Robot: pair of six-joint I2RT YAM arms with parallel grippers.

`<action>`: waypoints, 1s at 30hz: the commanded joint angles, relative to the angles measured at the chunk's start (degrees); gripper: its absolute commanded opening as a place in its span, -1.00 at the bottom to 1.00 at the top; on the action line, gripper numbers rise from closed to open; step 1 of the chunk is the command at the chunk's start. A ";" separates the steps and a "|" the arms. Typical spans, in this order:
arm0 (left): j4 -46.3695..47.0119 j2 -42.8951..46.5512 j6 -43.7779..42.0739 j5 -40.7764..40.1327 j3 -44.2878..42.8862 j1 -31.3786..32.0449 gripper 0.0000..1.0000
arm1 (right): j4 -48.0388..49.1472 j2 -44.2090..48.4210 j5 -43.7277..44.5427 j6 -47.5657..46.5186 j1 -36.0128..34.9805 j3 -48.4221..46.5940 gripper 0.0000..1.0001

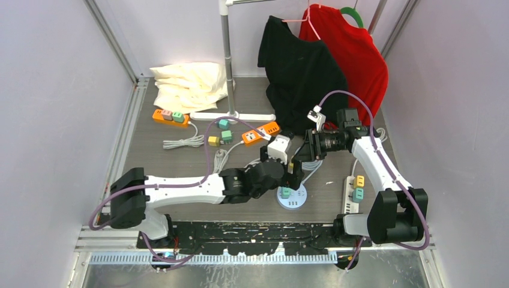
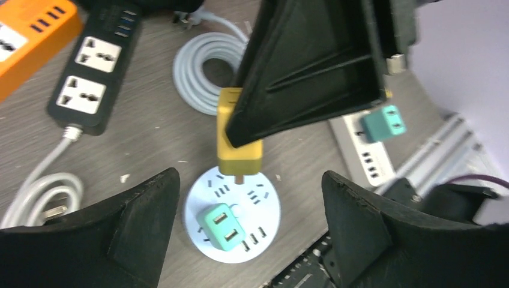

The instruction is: Pull the plug off the socket

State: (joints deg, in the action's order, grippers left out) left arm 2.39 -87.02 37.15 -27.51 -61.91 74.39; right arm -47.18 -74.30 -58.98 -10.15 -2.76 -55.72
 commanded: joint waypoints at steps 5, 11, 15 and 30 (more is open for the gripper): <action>-9.32 -7.92 -0.72 -13.88 -8.70 0.65 0.52 | 1.74 0.57 -1.22 1.81 0.22 -1.00 -0.91; -8.71 -10.87 -2.46 -12.94 -11.72 -0.26 0.20 | 1.74 0.33 -1.37 1.48 0.22 -0.86 -0.90; -3.52 -9.78 -3.66 -10.89 -9.22 -0.71 0.15 | 1.61 -0.05 -1.21 1.02 0.21 -0.81 -0.90; 14.29 -5.35 -7.74 -2.13 0.17 -3.11 0.06 | 1.61 -1.76 -1.78 1.02 0.13 -0.71 -0.88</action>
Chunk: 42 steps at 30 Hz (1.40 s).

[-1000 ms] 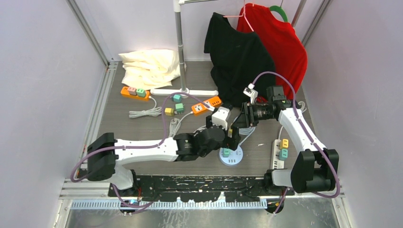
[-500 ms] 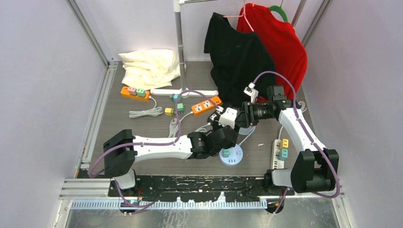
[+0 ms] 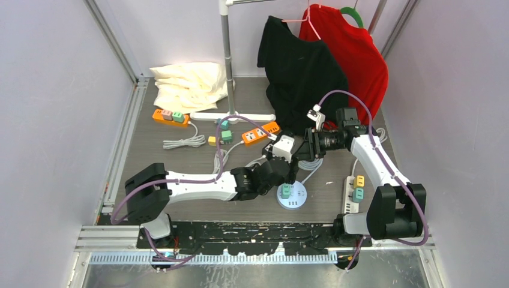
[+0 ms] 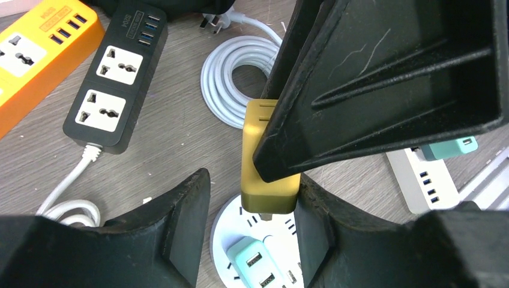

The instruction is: Pull the plug off the socket

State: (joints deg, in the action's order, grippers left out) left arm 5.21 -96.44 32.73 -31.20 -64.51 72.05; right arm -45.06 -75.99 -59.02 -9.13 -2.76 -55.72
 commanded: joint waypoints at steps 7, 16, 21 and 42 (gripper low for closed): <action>17.66 4.86 -4.00 3.52 5.81 -2.45 0.04 | -0.21 -0.69 -1.83 -0.01 0.14 -0.58 -0.87; 22.28 4.34 -4.06 5.72 7.79 -3.41 -0.25 | -0.08 -1.10 -1.95 -0.02 0.13 -0.45 -0.85; 21.25 3.76 -2.48 7.41 8.29 -4.41 -0.30 | -0.03 -1.12 -1.93 -0.02 0.13 -0.51 -0.78; 27.21 8.53 -1.65 17.00 23.93 -12.44 -1.00 | -4.81 -0.68 -4.19 -10.34 1.33 -1.91 1.00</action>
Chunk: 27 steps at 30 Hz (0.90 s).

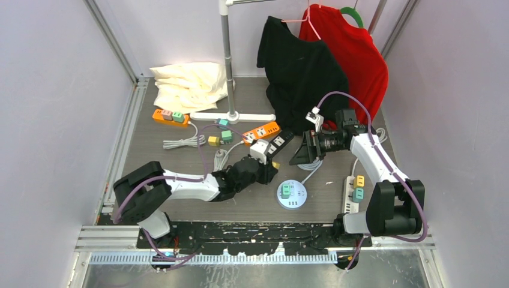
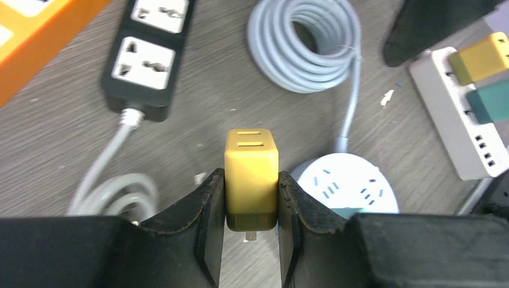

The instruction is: Pull the plug off the socket

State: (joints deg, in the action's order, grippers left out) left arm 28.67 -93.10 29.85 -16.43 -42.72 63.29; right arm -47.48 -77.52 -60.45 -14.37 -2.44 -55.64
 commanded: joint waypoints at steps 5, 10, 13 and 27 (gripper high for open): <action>1.02 9.55 1.25 7.10 5.00 -10.06 -1.00 | -2.72 1.65 -3.28 -6.44 2.71 -1.71 0.99; -4.63 13.52 -1.41 9.57 4.75 -16.22 -1.00 | -2.70 2.05 -3.01 -6.71 3.40 -1.68 1.00; -6.18 14.98 -2.63 11.08 4.78 -21.32 -1.00 | -2.66 2.11 -2.91 -6.94 3.40 -1.67 1.00; -10.38 6.41 -2.71 2.32 -3.51 -32.70 -0.55 | -2.35 1.74 -1.52 -7.41 3.38 -1.41 1.00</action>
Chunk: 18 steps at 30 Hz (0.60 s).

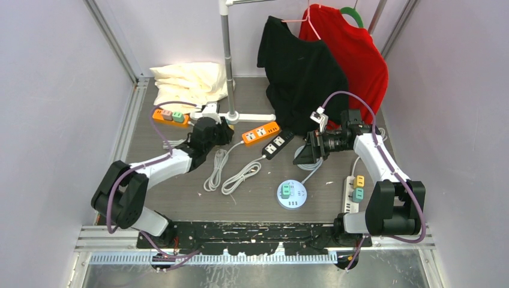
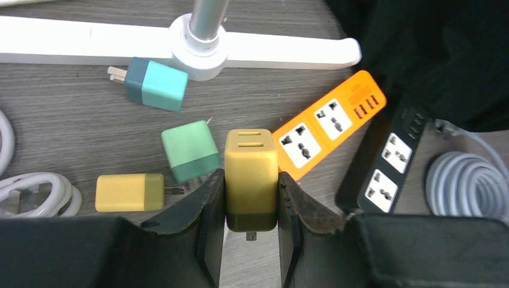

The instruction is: Pull the plug off the socket

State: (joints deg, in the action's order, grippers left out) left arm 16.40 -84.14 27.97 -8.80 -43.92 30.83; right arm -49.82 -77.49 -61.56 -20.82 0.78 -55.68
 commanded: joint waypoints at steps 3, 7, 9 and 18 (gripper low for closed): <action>3.92 -5.46 -0.85 -7.96 -2.53 -1.26 -0.29 | 0.08 1.54 -0.40 -0.89 0.19 -1.25 1.00; 8.85 -7.69 -0.92 -8.60 -0.35 -3.24 0.01 | 0.42 1.30 -0.40 -0.76 0.19 -1.02 1.00; 10.96 -8.40 -0.80 -8.23 0.73 -3.87 0.14 | 0.47 1.01 -0.44 -0.72 0.20 -0.93 1.00; 17.91 -7.32 -1.24 -4.90 4.17 -4.29 0.38 | 0.64 0.99 -0.23 -0.73 0.20 -0.68 1.00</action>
State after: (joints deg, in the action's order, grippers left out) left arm 26.20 -92.79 27.77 -14.74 -41.54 26.61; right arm -49.78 -77.49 -61.54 -20.86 0.78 -55.68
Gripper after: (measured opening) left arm 0.687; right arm 0.998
